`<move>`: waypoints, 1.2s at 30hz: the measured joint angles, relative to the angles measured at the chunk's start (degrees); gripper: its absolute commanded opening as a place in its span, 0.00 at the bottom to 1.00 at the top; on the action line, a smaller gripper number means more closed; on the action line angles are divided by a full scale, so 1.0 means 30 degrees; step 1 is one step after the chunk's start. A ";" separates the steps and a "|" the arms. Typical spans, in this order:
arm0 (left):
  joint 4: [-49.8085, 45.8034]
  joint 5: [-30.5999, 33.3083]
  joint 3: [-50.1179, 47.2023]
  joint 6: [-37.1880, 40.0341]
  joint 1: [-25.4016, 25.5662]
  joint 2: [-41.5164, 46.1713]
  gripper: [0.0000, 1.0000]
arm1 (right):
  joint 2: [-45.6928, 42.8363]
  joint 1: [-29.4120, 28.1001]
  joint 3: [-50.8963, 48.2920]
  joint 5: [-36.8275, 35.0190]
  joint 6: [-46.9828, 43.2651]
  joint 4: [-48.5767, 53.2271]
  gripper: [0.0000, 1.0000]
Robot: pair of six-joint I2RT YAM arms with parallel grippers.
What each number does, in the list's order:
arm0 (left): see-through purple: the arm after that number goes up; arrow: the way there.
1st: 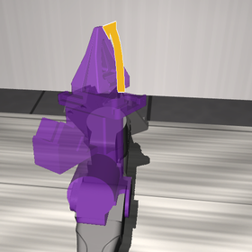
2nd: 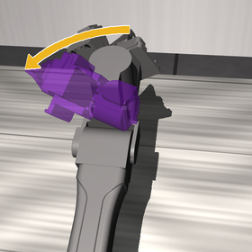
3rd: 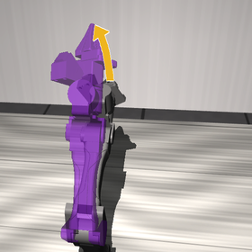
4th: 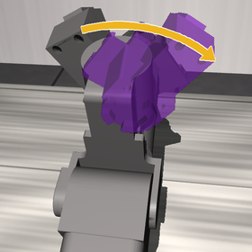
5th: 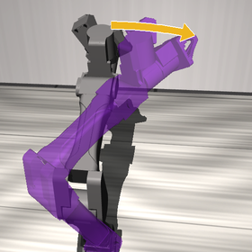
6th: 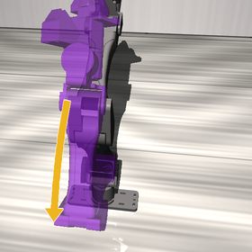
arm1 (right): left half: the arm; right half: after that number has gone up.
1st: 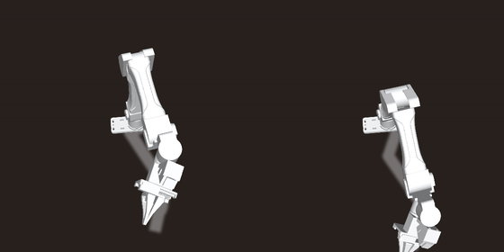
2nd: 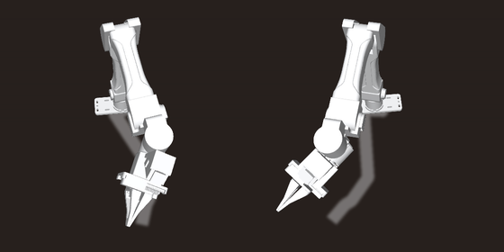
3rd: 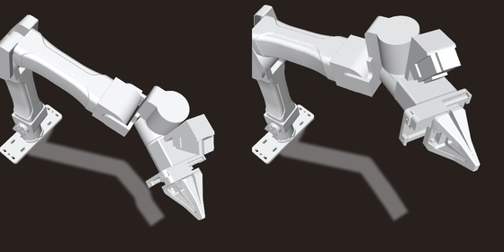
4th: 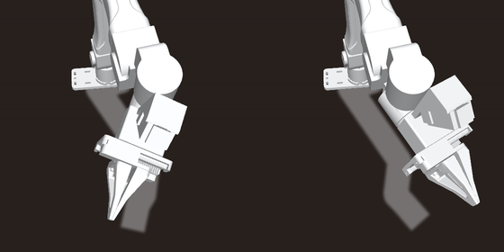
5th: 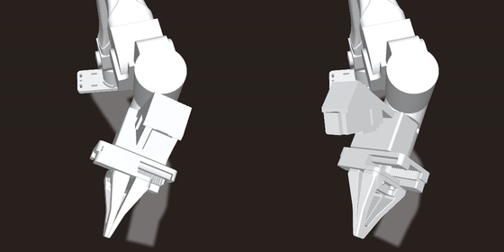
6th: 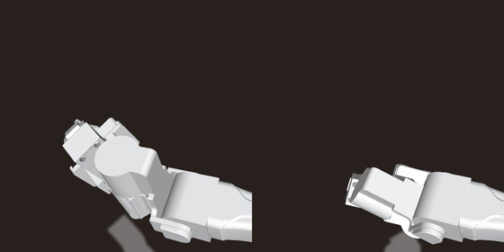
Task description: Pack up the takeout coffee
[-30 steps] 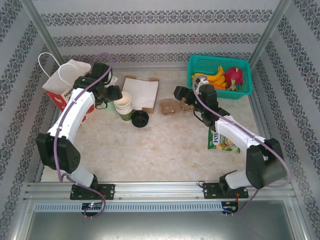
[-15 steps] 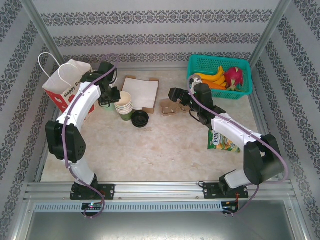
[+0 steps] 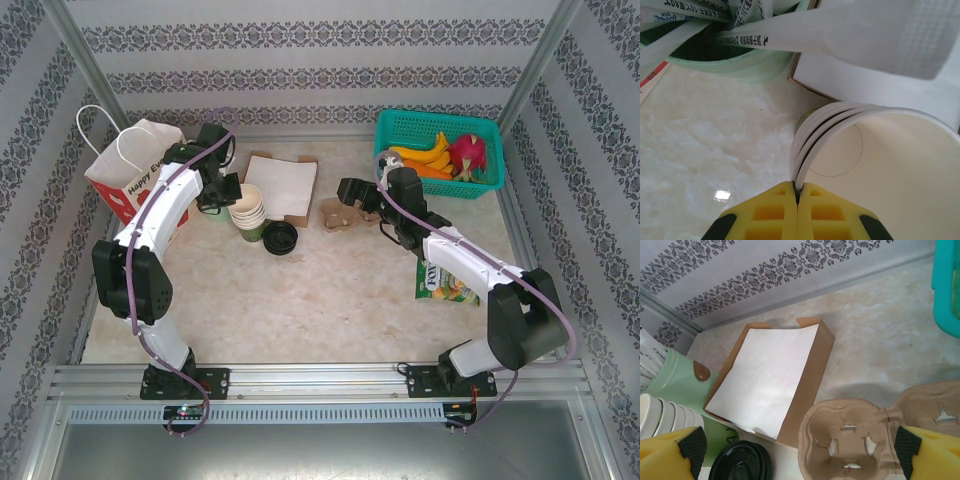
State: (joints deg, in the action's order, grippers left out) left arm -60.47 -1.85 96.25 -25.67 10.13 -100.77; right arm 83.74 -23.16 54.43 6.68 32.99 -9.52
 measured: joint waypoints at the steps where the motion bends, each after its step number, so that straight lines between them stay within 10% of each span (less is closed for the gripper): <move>1: 0.0007 -0.0044 0.0007 0.0000 0.0000 0.0000 0.00 | -0.0007 0.0000 0.0015 -0.0051 -0.0015 0.0051 0.98; 36: 0.0219 -0.3563 0.1158 -0.0131 -0.1974 0.1887 0.00 | -0.1326 -0.0998 0.0102 0.2317 -0.4612 0.0393 0.98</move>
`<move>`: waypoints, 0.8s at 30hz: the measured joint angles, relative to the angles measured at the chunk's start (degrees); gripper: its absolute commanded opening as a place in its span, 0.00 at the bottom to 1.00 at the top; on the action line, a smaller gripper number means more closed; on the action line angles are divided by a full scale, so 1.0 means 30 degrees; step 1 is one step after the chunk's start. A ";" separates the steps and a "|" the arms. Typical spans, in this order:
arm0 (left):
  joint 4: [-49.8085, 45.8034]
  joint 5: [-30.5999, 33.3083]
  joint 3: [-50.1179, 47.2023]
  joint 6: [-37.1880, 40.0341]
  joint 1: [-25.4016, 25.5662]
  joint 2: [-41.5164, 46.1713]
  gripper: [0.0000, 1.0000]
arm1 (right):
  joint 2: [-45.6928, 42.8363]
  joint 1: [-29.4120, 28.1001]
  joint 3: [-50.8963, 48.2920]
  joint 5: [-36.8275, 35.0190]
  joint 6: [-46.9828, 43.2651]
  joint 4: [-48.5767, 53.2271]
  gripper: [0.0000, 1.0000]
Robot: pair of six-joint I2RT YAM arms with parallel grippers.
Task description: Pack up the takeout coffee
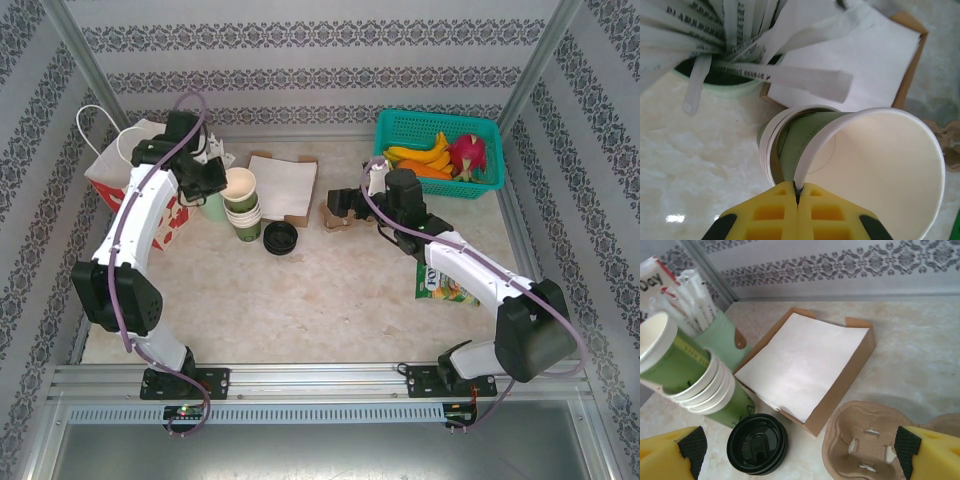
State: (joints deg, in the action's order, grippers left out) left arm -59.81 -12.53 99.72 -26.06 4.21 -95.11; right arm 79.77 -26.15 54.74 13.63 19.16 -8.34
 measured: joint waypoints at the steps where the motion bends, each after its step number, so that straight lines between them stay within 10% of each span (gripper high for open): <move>1: -0.0022 -0.0160 0.0321 0.0051 -0.0022 0.0058 0.00 | -0.0095 0.0000 0.0000 0.0328 -0.0335 0.0000 0.98; 11: -0.0364 -0.1137 0.1450 0.0226 -0.0051 0.1727 0.00 | -0.0838 -0.0240 0.0000 0.2164 -0.2208 -0.0015 0.98; 24: -0.0408 -0.4291 -0.0189 0.2171 0.1676 0.4116 0.00 | -0.3249 -0.0372 -0.1654 -0.1566 -0.0583 0.0124 0.98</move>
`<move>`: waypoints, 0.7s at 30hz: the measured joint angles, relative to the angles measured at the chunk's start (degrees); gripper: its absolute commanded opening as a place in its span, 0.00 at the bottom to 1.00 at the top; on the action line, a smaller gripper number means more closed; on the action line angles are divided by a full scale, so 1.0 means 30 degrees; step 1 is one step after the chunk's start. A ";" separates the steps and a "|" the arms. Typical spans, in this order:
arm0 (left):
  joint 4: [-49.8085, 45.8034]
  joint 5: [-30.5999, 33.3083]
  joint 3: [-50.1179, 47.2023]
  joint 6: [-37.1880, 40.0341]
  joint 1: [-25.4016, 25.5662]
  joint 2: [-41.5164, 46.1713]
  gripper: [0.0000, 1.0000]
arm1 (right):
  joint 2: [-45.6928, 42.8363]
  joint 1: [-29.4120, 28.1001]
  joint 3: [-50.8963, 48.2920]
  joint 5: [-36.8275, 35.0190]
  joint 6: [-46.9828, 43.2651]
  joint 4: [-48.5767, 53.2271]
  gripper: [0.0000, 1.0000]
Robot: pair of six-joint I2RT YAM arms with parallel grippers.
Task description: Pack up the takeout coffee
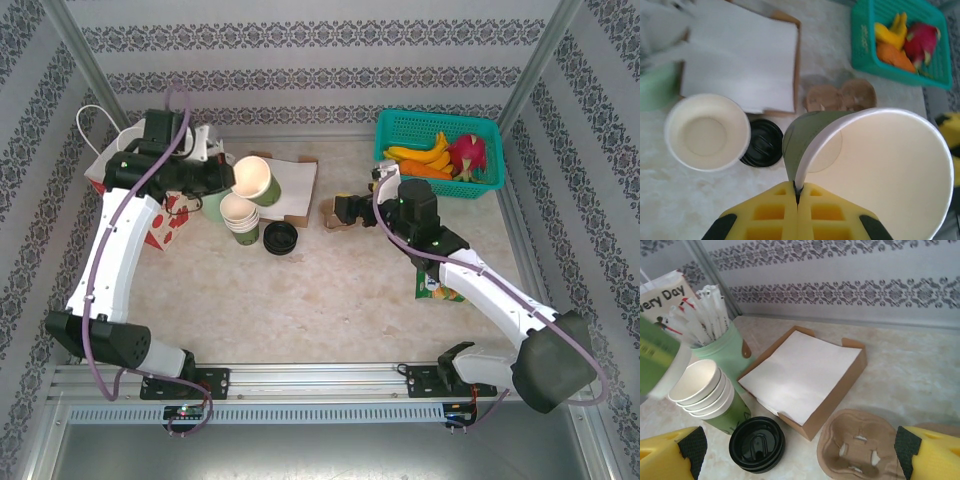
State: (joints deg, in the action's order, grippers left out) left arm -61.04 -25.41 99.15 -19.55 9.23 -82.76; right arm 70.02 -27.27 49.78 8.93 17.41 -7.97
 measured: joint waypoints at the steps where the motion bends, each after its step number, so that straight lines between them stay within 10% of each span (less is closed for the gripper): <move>1: 0.0066 -0.0080 -0.0474 0.0233 0.0481 0.0204 0.00 | -0.0044 0.0015 -0.0124 -0.0233 0.0554 0.0029 0.98; 21: 0.4051 0.3162 -0.8080 0.3949 0.8393 -0.0022 0.04 | 0.0160 0.0299 -0.1698 -0.1690 0.6280 0.0379 0.98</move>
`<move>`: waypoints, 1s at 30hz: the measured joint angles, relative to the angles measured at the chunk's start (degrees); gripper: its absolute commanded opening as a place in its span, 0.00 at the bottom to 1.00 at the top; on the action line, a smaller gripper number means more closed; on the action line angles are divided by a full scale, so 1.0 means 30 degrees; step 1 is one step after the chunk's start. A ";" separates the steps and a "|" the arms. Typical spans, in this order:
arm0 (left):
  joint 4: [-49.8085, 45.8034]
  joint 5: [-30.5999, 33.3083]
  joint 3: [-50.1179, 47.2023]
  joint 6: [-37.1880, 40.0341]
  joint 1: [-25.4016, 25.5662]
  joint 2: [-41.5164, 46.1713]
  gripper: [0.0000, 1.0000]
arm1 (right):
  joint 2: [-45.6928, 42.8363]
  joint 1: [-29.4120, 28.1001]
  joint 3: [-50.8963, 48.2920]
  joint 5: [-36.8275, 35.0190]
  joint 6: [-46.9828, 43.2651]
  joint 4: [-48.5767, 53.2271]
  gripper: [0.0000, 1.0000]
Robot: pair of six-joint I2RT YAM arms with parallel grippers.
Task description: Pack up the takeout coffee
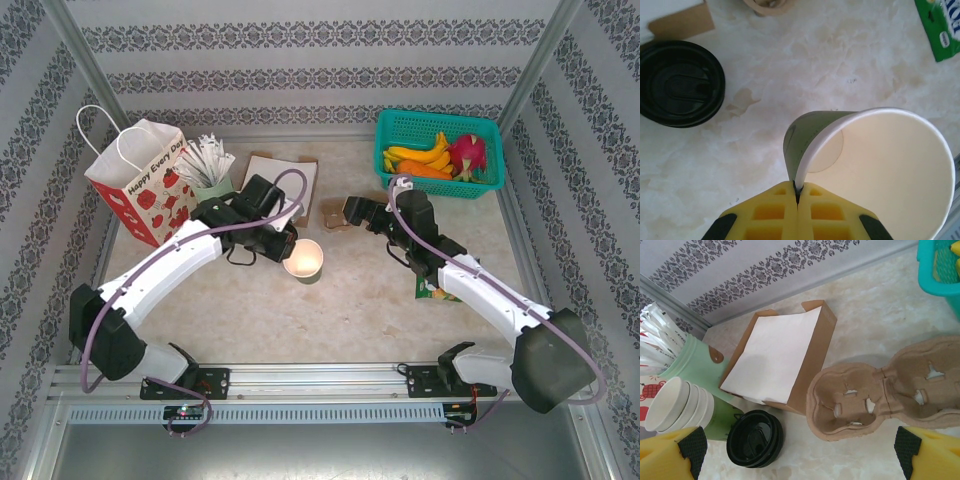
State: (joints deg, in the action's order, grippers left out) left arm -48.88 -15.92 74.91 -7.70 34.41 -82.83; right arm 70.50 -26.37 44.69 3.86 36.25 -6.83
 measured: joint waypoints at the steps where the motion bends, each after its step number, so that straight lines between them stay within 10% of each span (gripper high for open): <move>1: 0.0182 0.0022 -0.0138 0.0095 0.0102 -0.0204 0.05 | 0.0087 0.0000 0.0000 0.0000 0.0007 0.0000 0.98; 24: 0.1180 -0.0022 -0.1078 0.1297 0.1297 -0.2521 0.21 | 0.3228 -0.0430 0.0998 0.0860 -0.0058 0.0240 0.98; 30: 0.1217 -0.0109 -0.1122 0.1348 0.1275 -0.2506 0.40 | 0.4204 -0.0823 0.1676 0.1333 -0.0284 0.0401 0.98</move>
State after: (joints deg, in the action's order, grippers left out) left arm -45.23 -16.25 71.55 -3.66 38.24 -90.35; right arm 83.11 -28.84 49.71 7.86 35.40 -5.63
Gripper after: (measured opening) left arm 0.325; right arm 0.980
